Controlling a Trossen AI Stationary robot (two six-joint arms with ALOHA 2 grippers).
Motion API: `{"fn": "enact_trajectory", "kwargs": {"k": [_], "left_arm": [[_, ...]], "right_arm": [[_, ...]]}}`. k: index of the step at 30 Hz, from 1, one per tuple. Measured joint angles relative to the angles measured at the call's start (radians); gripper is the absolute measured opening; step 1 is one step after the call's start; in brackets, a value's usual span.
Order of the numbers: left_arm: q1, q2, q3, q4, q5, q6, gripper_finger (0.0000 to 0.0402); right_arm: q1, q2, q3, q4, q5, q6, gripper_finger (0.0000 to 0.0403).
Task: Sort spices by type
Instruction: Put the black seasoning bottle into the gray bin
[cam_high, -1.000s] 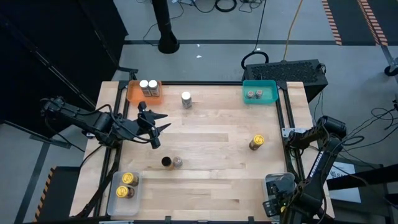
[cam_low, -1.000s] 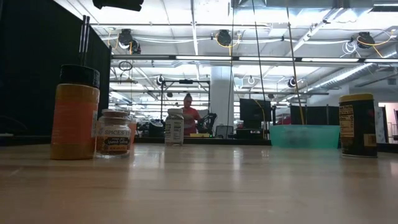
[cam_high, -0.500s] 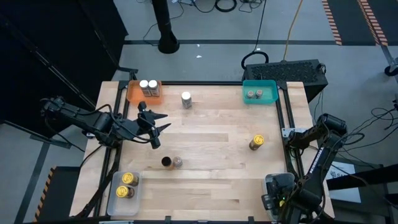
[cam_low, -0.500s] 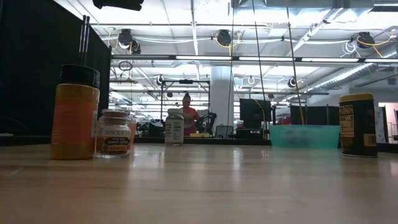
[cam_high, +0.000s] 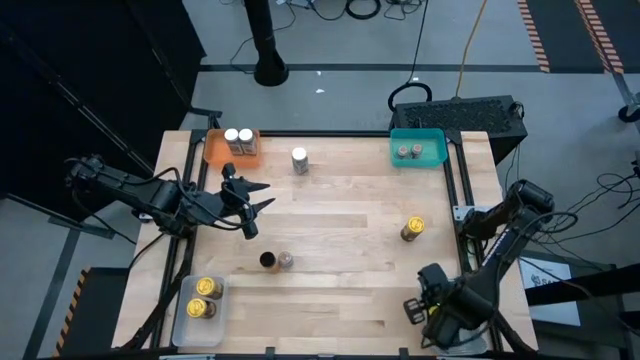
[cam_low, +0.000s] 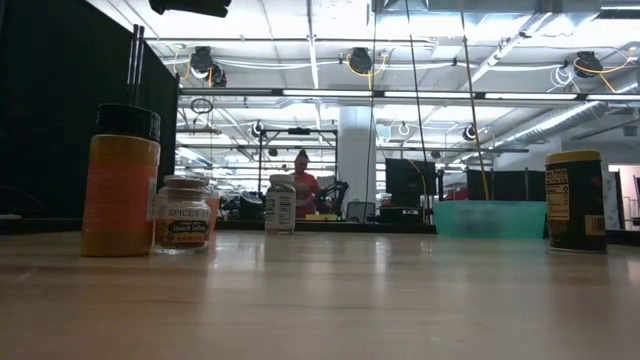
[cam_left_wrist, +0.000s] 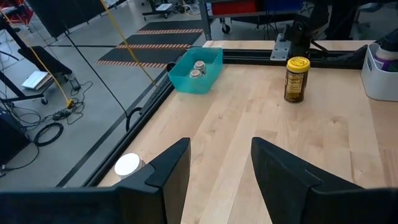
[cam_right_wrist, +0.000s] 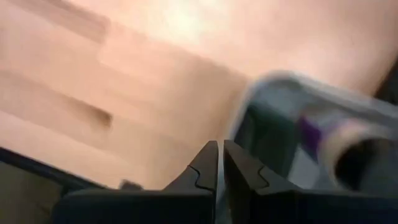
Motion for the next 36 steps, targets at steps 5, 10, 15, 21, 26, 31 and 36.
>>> {"fn": "enact_trajectory", "kwargs": {"k": [5,10,15,21,26,31,36], "left_arm": [[0.000,0.000,0.000,0.000,0.011,-0.001,0.0175],[0.000,0.008,0.000,0.001,0.070,-0.044,0.0175],[-0.011,0.044,0.000,0.015,0.118,-0.054,0.0175],[-0.039,0.113,0.000,0.121,0.121,-0.053,0.0175],[-0.065,0.146,0.000,0.131,0.140,-0.053,0.0175],[-0.119,0.174,0.000,0.134,0.206,-0.054,0.0175],[-0.181,0.199,0.000,0.121,0.268,-0.131,0.0175]], "right_arm": [[-0.095,-0.004,0.000,-0.003,0.061,-0.165,0.0009],[-0.212,-0.010,0.000,-0.017,0.087,-0.374,0.0003],[-0.331,-0.013,-0.001,-0.119,0.126,-0.559,0.0001],[-0.466,-0.060,-0.001,-0.276,0.156,-0.683,0.0001],[-0.557,-0.127,-0.001,-0.315,0.161,-0.748,0.0001],[-0.634,-0.181,-0.001,-0.315,0.205,-0.800,0.0000],[-0.684,-0.196,-0.002,-0.271,0.321,-0.886,0.0000]]}}
